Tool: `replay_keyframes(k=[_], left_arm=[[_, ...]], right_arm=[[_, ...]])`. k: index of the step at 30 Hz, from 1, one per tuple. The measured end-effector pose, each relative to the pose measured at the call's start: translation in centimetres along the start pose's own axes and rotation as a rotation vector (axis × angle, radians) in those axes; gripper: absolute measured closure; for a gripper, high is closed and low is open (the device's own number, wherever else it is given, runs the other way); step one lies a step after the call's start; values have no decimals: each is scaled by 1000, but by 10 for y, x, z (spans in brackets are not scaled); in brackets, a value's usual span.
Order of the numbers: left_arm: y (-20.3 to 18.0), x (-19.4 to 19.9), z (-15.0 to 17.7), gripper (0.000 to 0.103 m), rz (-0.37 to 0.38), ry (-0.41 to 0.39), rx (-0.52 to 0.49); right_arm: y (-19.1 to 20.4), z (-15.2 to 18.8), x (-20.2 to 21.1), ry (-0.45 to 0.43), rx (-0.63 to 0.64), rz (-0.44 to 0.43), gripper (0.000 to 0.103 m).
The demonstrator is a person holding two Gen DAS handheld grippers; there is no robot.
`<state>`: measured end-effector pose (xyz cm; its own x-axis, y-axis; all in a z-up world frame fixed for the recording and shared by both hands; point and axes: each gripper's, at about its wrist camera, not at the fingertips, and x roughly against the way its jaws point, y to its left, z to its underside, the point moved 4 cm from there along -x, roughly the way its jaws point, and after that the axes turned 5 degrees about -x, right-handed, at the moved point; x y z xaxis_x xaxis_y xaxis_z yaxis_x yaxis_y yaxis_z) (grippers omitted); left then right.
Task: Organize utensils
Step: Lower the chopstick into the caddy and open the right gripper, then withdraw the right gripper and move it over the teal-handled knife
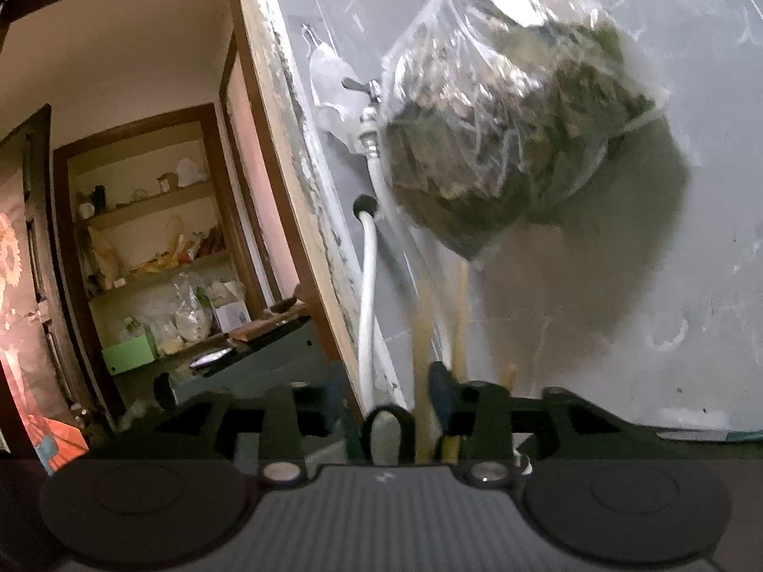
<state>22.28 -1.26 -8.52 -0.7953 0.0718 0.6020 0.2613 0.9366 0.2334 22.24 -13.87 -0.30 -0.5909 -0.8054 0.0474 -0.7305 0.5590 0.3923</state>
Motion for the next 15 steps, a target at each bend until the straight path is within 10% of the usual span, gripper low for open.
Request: replay_keyframes(k=[9, 15], left_arm=[[-3, 1, 0, 23, -8, 0, 9], [-4, 2, 0, 23, -12, 0, 14]], right_arm=[[11, -34, 27, -91, 30, 2, 4], [-14, -52, 50, -145, 13, 127, 0]])
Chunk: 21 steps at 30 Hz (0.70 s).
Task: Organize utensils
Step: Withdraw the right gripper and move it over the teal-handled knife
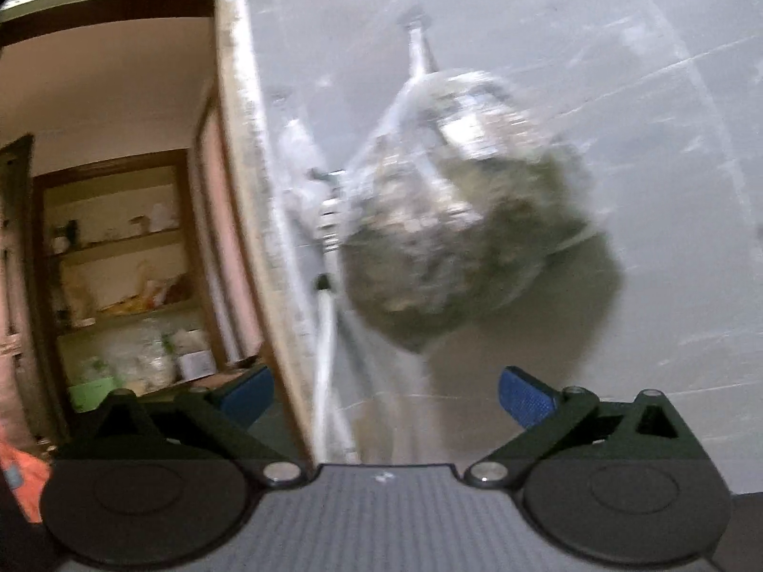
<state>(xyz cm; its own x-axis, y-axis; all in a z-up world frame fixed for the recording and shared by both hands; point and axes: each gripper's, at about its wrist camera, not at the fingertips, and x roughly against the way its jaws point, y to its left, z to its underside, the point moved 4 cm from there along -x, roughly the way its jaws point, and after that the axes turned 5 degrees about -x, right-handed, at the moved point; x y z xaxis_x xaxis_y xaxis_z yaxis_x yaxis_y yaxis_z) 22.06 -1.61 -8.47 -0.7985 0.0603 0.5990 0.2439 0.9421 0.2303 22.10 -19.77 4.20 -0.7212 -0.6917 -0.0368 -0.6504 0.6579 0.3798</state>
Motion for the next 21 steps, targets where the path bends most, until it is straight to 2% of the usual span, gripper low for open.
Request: replay_keyframes(k=[4, 6, 9, 13, 18, 21], left_arm=[[0, 0, 0, 23, -2, 1, 3], [-1, 0, 0, 23, -3, 4, 4], [-1, 0, -1, 23, -5, 7, 6], [-1, 0, -3, 23, -6, 14, 10], [1, -3, -6, 23, -10, 24, 25], [3, -4, -8, 22, -12, 29, 44]], right_arm=[[-36, 1, 2, 39, -34, 174, 0], [-62, 9, -4, 108, -78, 297, 0], [-104, 25, -15, 217, -158, 391, 0], [-146, 44, -39, 326, -133, 403, 0], [-179, 61, -88, 474, 55, 297, 0], [-197, 72, -107, 547, 129, 269, 0]])
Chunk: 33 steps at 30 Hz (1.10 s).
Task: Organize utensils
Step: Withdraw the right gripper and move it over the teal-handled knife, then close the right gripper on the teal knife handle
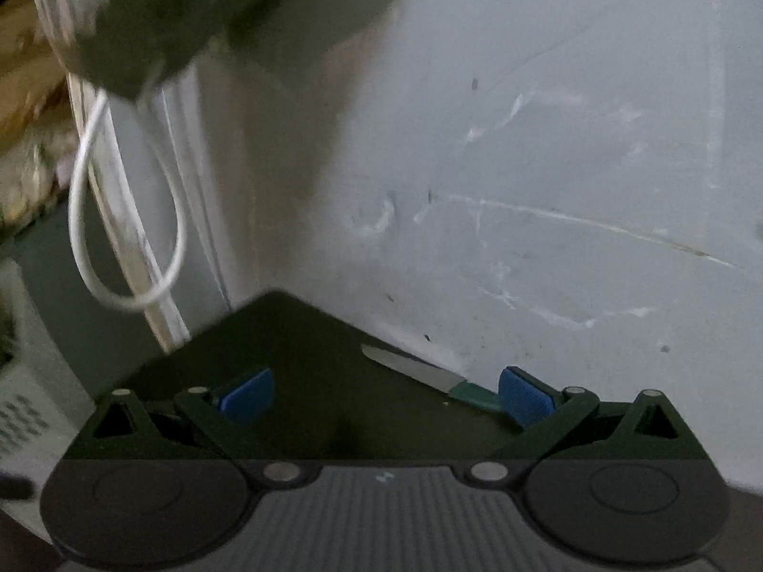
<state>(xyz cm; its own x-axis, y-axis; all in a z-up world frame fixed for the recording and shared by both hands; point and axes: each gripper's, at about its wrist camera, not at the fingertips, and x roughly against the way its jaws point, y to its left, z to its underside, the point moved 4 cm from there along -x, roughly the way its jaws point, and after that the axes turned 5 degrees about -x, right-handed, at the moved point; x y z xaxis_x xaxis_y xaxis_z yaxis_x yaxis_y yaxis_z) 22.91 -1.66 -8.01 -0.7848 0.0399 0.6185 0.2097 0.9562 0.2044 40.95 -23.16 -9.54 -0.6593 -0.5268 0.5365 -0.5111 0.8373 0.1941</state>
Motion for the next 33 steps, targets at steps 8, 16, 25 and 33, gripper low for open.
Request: replay_keyframes(k=[8, 16, 25, 33], left_arm=[[-3, 0, -4, 22, -24, 24, 12], [-5, -2, -9, 21, -35, 35, 25], [-7, -1, -11, 21, -37, 38, 21], [-7, 0, -10, 21, -36, 37, 17]], right_arm=[[-12, 5, -51, 118, 48, 8, 0], [-20, 6, -74, 159, 44, 20, 0], [-16, 4, -88, 206, 46, -22, 0], [-18, 3, -91, 245, 31, -34, 0]])
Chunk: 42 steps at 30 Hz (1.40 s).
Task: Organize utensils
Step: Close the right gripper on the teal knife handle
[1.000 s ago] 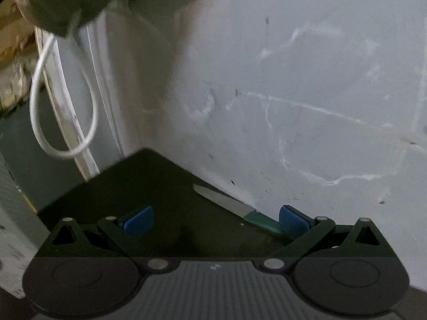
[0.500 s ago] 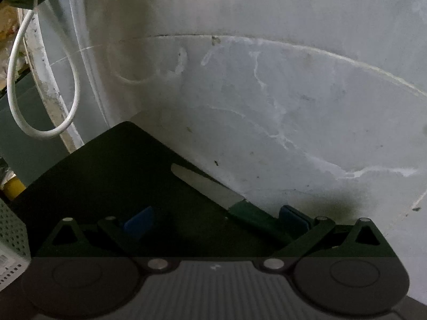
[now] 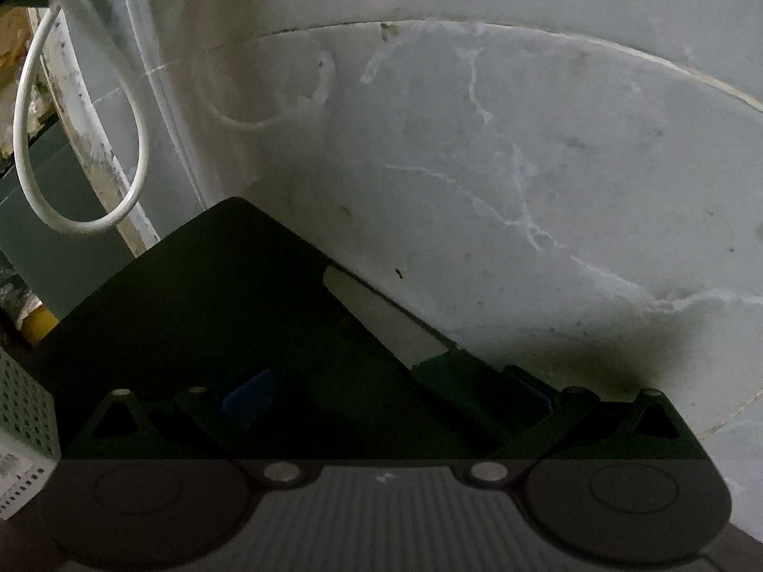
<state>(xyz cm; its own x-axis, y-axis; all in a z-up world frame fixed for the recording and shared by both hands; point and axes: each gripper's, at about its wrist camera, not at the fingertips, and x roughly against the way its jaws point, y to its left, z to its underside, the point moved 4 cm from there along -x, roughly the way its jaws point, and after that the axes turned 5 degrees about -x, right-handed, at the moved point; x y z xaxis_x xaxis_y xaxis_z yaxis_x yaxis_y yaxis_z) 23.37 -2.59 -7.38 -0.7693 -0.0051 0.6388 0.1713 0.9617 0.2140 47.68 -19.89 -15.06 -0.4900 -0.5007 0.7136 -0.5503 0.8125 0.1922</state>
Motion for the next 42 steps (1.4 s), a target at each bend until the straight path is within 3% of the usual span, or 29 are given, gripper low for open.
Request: replay_keyframes(k=[13, 18, 22, 24, 32, 39, 42], left_arm=[[1, 0, -1, 21, 1, -9, 1], [1, 0, -1, 20, 1, -12, 0], [0, 0, 0, 20, 1, -16, 1], [0, 0, 0, 20, 1, -18, 0], [0, 1, 1, 21, 7, -27, -6], [0, 2, 2, 21, 11, -35, -8], [0, 2, 3, 21, 12, -38, -9]], right_arm=[[-3, 9, 14, 37, -40, -53, 0], [-12, 8, 13, -13, -103, -16, 1], [-10, 14, 17, -41, -106, -28, 9], [-5, 21, 20, -51, -84, -30, 13], [31, 50, 41, -18, -106, -112, 13], [79, 80, 61, 48, -148, -269, 10], [89, 81, 72, 25, -57, -236, 10]])
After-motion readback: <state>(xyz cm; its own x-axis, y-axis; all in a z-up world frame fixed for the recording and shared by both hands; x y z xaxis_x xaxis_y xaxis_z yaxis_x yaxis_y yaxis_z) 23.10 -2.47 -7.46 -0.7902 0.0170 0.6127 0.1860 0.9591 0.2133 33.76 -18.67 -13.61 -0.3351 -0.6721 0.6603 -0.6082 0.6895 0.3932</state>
